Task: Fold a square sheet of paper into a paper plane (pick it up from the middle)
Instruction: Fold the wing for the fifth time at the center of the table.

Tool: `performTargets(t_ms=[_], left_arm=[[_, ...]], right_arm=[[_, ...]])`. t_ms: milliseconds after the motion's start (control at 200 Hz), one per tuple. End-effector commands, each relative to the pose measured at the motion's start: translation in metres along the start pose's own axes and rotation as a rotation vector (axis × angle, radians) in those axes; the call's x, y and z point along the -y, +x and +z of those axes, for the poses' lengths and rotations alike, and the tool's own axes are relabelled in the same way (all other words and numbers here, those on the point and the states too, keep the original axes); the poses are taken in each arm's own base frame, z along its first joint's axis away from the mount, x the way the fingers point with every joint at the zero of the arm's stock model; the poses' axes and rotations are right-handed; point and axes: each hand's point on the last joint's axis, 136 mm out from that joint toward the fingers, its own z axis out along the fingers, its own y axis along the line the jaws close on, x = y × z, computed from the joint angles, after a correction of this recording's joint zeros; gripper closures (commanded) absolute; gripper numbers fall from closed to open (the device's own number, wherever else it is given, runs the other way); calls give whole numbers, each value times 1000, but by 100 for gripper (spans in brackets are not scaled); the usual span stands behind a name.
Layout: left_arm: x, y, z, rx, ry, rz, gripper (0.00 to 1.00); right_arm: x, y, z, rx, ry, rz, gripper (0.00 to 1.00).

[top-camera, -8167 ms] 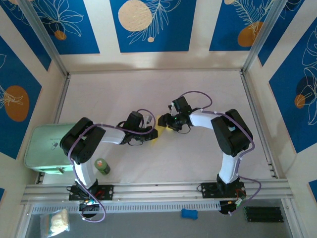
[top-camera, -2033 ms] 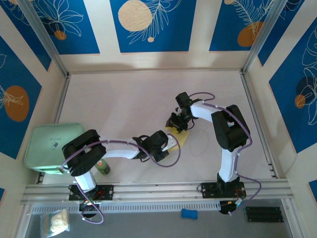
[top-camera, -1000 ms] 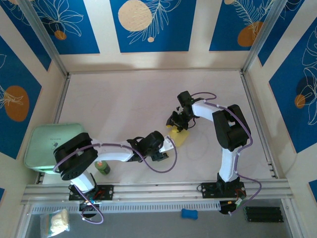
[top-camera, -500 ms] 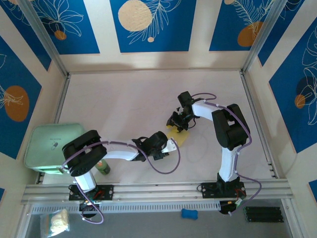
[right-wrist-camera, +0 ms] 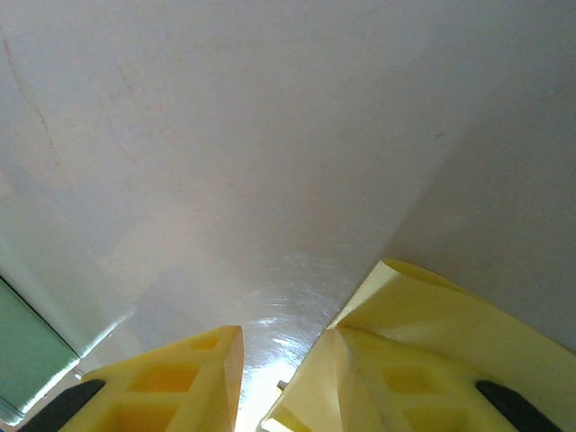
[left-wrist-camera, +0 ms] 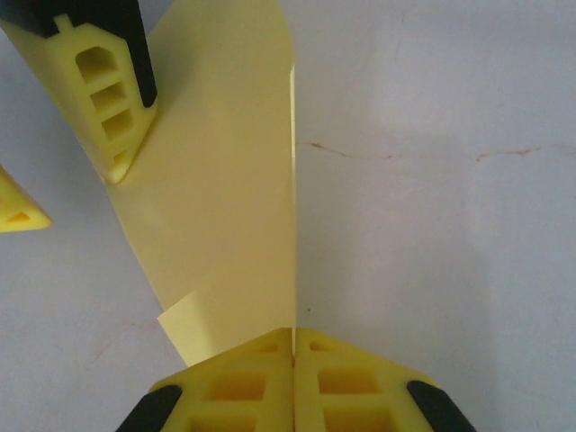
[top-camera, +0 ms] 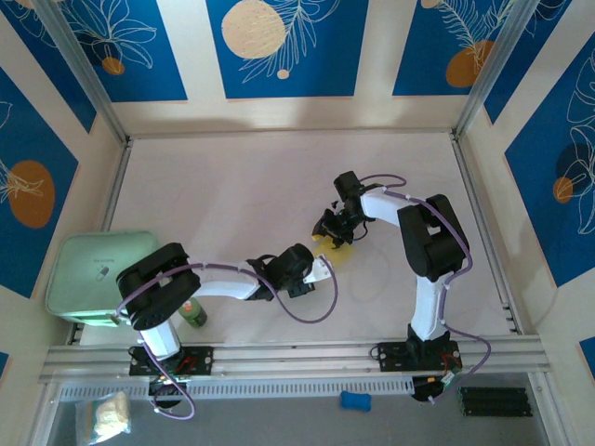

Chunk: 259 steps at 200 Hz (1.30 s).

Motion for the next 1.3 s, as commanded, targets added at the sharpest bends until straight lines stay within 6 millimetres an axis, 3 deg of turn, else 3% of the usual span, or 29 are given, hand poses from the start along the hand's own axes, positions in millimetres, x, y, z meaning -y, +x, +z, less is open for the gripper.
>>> performTargets(t_ms=[0, 220, 445, 580, 755, 850, 940, 1100, 1291], left_arm=[[6, -3, 0, 23, 54, -53, 95], [13, 3, 2, 22, 126, -167, 99], [6, 2, 0, 33, 167, -310, 100], [3, 6, 1, 23, 183, -391, 100], [-5, 6, -1, 46, 191, -508, 100], [-12, 5, -3, 68, 203, -591, 100], [-19, 7, -3, 72, 211, -678, 100], [-29, 6, -2, 84, 237, -835, 100], [-41, 3, 0, 105, 280, -1011, 100]], right_arm=[[13, 3, 9, -32, 31, 37, 67], [15, 3, 12, -38, 34, 42, 67], [-1, 0, 0, -19, -8, 9, 66], [-24, -7, -21, 26, -89, -44, 60], [-48, -19, -67, 172, -183, -123, 49], [-39, -26, -91, 289, -172, -134, 45], [-20, -29, -107, 388, -130, -120, 42], [15, -18, -110, 452, -94, -88, 40], [22, -2, -103, 431, -117, -124, 39]])
